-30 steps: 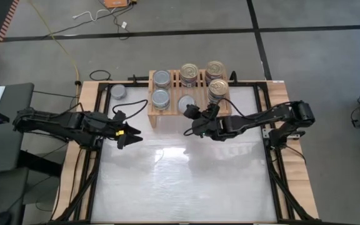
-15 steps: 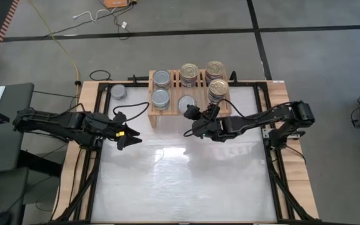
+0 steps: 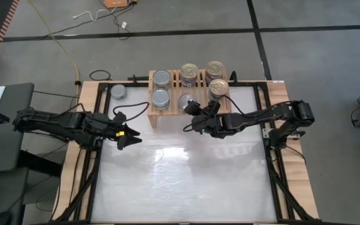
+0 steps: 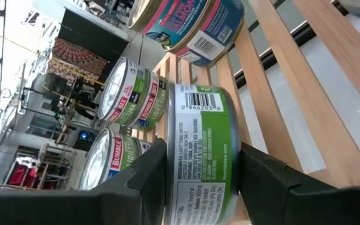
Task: Stack canned seafood by type on shelf
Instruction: Put the green tuna can on the shelf
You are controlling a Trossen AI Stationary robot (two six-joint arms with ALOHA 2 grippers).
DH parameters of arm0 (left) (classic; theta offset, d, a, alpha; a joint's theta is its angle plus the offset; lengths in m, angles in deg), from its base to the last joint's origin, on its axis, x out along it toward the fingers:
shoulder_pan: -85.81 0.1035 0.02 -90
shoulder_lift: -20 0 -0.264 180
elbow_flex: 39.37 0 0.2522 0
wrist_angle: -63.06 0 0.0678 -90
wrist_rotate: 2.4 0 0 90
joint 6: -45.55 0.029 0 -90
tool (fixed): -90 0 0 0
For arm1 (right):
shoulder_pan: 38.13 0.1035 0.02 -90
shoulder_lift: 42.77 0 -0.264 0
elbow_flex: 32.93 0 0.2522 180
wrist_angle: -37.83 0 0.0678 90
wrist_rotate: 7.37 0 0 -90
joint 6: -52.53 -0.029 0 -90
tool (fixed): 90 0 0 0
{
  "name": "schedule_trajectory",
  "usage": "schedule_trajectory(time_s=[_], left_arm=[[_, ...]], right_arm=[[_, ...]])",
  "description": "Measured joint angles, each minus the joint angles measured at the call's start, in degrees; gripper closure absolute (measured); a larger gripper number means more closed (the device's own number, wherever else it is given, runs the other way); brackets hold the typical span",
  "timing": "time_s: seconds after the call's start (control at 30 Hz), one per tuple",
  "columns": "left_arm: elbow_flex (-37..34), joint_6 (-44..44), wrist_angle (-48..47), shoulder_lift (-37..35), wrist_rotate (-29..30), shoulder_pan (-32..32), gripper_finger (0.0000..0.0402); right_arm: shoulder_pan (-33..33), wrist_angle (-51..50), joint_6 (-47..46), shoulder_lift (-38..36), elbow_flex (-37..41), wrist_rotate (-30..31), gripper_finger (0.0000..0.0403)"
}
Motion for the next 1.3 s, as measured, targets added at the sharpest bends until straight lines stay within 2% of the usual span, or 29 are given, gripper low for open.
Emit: schedule_trajectory(time_s=[0.8, 1.07, 1.3], left_arm=[[0.00, 0.75, -0.33, 0.00, 0.00, 0.00, 0.0120], [0.00, 0.75, -0.37, 0.00, -0.22, 0.00, 0.0120], [0.00, -0.10, -0.37, 0.00, -0.37, 0.00, 0.0120]], right_arm=[[-3.75, 1.22, 0.09, 0.00, 0.00, 0.40, 0.0200], [-3.73, 3.99, 5.62, 0.00, 0.00, 2.82, 0.0155], [-3.71, 4.15, 6.08, 0.00, 0.00, 3.09, 0.0126]])
